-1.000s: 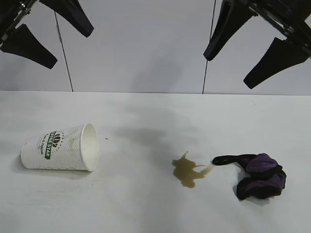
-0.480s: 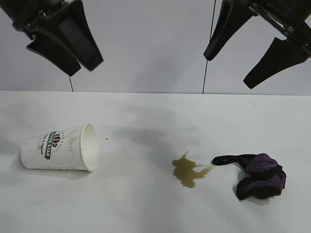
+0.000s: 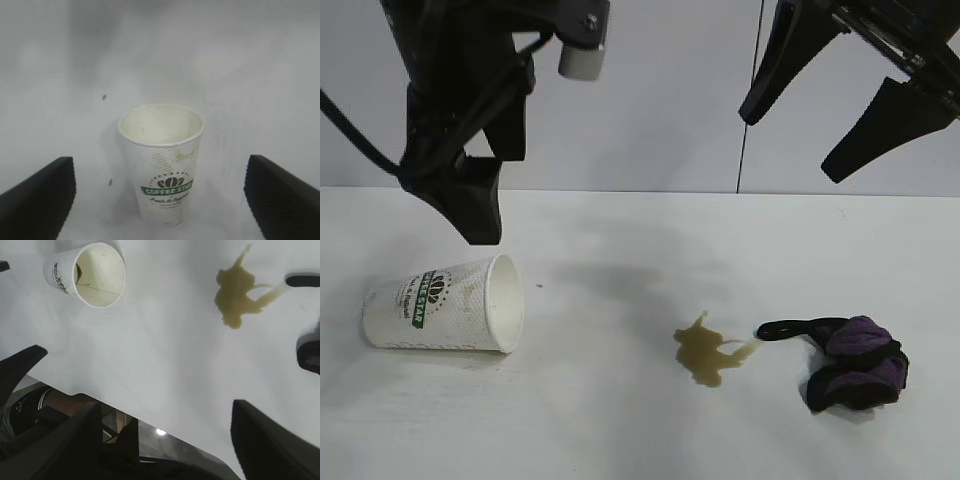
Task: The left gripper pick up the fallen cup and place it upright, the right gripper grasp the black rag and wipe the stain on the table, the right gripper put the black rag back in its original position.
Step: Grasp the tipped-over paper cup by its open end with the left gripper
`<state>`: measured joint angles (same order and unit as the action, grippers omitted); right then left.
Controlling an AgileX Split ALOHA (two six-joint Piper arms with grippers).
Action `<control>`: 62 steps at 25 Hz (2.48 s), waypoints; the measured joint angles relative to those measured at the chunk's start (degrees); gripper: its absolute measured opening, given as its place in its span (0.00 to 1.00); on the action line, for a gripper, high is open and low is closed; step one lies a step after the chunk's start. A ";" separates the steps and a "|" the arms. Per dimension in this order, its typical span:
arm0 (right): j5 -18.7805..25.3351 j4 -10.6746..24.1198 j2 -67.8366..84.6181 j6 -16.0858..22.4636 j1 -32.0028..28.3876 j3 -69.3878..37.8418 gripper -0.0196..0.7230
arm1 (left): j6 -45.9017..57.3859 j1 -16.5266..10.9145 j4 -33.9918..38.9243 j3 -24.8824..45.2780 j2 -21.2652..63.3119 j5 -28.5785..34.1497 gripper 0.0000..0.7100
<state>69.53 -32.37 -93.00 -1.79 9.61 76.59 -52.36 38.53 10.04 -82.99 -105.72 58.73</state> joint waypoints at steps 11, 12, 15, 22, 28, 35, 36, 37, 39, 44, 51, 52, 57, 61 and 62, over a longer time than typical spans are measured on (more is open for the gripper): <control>0.00 0.00 0.00 0.00 0.00 0.00 0.69 | 3.59 0.41 4.13 0.00 -8.27 -1.75 0.94; 0.00 0.00 0.00 0.00 0.00 0.00 0.69 | 4.01 0.30 4.40 0.00 -8.60 -1.75 0.95; 0.00 0.00 0.00 0.00 0.00 0.00 0.69 | 4.96 -0.30 5.51 0.00 -9.16 -2.03 0.97; 0.00 0.00 0.00 0.00 0.00 0.00 0.69 | 4.57 -0.76 6.07 0.00 -9.16 -2.43 0.98; 0.00 0.00 0.00 0.00 0.00 0.00 0.69 | 2.74 -0.84 6.07 0.09 -9.28 -2.67 0.98; 0.00 0.00 0.00 0.00 0.00 0.00 0.69 | 2.53 -2.03 7.31 2.70 -11.21 -4.04 0.98; 0.00 0.00 0.00 -0.07 0.00 0.00 0.69 | 2.53 -2.11 7.62 2.77 -11.48 -4.64 0.98; 0.00 0.00 0.00 -0.25 0.00 0.00 0.69 | 2.53 -2.11 8.05 2.77 -11.75 -5.01 0.98; 0.00 0.00 0.00 -0.55 0.00 0.00 0.69 | 2.53 -2.11 8.40 2.77 -12.71 -5.51 0.98; 0.00 0.00 0.00 -0.86 0.00 0.00 0.69 | 2.53 -2.11 8.48 2.95 -14.61 -7.43 0.98; 0.00 0.00 0.00 -0.86 0.00 0.00 0.69 | 3.85 -2.11 8.48 2.95 -14.68 -8.00 0.94; 0.00 0.00 0.00 -0.86 0.00 0.00 0.69 | 4.36 -2.11 8.48 2.95 -14.68 -8.00 0.92; 0.00 0.00 0.00 -0.93 0.00 0.00 0.69 | 4.83 -2.11 8.48 2.95 -14.68 -8.00 0.89; 0.00 0.00 0.00 -0.93 0.00 0.00 0.69 | 4.88 -2.11 8.37 2.95 -14.68 -7.94 0.84; 0.00 0.00 0.00 -0.93 0.00 0.00 0.69 | 4.88 -2.11 8.37 2.95 -14.68 -7.83 0.83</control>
<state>69.53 -32.37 -93.00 -2.72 9.61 76.59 -47.48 36.41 18.41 -80.04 -120.40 50.90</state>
